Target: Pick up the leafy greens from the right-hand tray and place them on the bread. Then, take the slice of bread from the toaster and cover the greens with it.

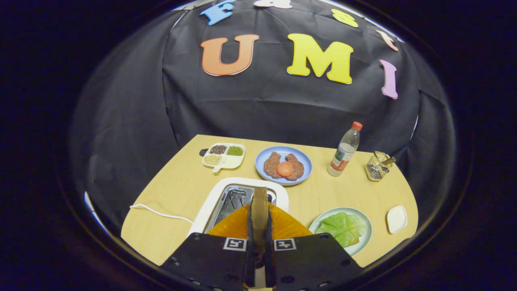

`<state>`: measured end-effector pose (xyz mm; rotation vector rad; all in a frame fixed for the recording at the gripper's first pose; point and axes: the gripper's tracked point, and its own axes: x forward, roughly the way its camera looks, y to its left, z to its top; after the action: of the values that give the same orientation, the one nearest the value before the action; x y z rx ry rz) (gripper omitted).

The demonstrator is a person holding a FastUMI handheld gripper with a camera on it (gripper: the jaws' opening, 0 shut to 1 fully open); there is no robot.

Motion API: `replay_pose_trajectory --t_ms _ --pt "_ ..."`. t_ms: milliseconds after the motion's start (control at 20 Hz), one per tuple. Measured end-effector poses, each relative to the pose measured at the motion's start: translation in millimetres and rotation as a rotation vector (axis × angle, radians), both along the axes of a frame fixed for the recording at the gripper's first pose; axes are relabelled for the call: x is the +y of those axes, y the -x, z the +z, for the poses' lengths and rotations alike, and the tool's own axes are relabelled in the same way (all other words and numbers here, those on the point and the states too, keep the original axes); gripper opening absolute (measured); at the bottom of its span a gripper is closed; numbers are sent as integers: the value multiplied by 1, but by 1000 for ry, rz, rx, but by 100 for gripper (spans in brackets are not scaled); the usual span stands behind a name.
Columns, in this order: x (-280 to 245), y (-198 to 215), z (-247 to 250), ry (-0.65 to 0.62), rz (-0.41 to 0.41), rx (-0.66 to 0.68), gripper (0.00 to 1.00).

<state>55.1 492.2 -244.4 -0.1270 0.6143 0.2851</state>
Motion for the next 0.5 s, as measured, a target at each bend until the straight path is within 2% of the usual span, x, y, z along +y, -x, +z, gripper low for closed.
replay_pose_trajectory --t_ms 250,350,500 --pt "-8 17 74 -152 35 -49 10" --pt "-27 17 107 -205 36 -79 10" --pt "-74 7 126 -227 -3 -107 10"
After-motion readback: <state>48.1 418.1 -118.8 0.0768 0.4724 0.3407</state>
